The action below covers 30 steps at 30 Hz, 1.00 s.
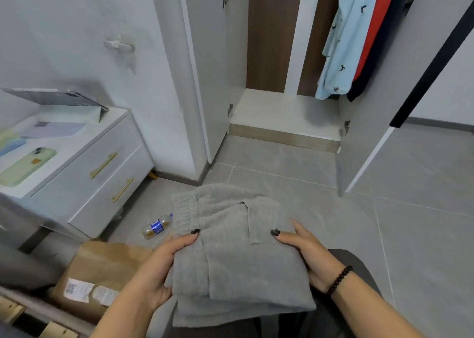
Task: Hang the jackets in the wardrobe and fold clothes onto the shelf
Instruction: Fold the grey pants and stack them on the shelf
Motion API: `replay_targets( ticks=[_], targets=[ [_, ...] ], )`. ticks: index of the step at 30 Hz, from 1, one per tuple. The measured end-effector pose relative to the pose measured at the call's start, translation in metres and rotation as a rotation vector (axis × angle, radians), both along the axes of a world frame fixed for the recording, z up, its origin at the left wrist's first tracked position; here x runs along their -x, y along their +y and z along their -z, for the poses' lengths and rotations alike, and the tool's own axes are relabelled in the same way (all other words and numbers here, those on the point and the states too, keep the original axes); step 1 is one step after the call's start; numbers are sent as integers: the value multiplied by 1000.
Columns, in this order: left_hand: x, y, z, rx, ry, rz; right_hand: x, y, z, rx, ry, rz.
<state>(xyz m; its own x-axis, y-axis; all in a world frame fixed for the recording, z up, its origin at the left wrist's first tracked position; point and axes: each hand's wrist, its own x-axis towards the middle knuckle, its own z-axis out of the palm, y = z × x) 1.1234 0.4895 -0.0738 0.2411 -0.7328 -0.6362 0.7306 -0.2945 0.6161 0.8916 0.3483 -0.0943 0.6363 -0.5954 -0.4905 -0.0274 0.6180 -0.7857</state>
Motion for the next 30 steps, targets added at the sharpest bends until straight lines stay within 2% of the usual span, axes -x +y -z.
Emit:
replay_targets(
  ticks=[2, 11, 15, 20, 26, 30],
  targets=[
    [-3, -23, -5, 47, 39, 80, 2, -20, 3, -3, -10, 35],
    [-33, -191, 0, -78, -179, 222, -18, -155, 18, 163, 152, 79],
    [-37, -249, -21, -87, -163, 261, -28, -204, -10, 206, 211, 78],
    [-36, -297, -99, -35, -93, 275, -18, -247, -96, 226, 254, 141],
    [-17, -342, -226, 49, -87, 299, 6, -289, -231, 300, 270, 149],
    [3, -374, -314, 110, -227, 270, 22, -319, -327, 409, 271, 132]
  ],
)
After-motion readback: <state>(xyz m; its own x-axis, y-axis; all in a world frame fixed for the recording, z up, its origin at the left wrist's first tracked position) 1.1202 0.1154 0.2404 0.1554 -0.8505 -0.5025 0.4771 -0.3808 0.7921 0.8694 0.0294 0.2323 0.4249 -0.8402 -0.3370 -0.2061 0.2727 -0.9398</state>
